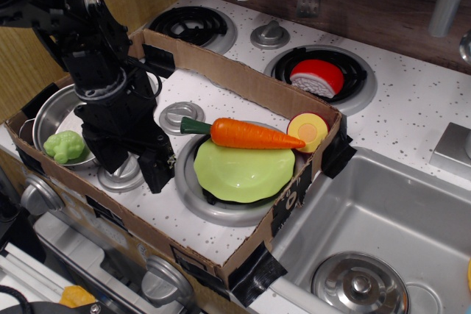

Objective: Take carrot off plate

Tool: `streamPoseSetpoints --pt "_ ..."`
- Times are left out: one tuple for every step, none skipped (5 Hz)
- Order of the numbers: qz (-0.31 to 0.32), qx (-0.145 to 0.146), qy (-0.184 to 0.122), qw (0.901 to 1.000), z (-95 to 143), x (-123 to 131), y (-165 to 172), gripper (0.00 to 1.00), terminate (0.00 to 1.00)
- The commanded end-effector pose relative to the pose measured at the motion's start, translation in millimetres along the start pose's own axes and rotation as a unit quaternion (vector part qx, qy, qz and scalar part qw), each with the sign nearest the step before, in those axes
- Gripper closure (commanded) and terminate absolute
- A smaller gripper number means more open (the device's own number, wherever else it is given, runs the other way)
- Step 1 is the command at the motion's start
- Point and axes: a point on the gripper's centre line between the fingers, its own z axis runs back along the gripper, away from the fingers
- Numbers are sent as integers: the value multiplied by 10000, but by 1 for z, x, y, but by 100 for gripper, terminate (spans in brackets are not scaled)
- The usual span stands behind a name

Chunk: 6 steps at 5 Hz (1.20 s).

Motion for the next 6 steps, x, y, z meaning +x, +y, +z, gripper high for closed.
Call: streamPoseSetpoints --pt "0 0 0 10000 0 0 0 0 0" --pt "-238 106 318 9992 17 3 -3 0 0" --pt "-1185 286 444 9916 28 10 -10 0 0" --pt "-2113 252 497 9758 38 19 -16 0 0" --pt "-3133 135 131 9495 36 30 -25 0 0" --pt "-3755 84 -104 9267 31 47 -30 0 0"
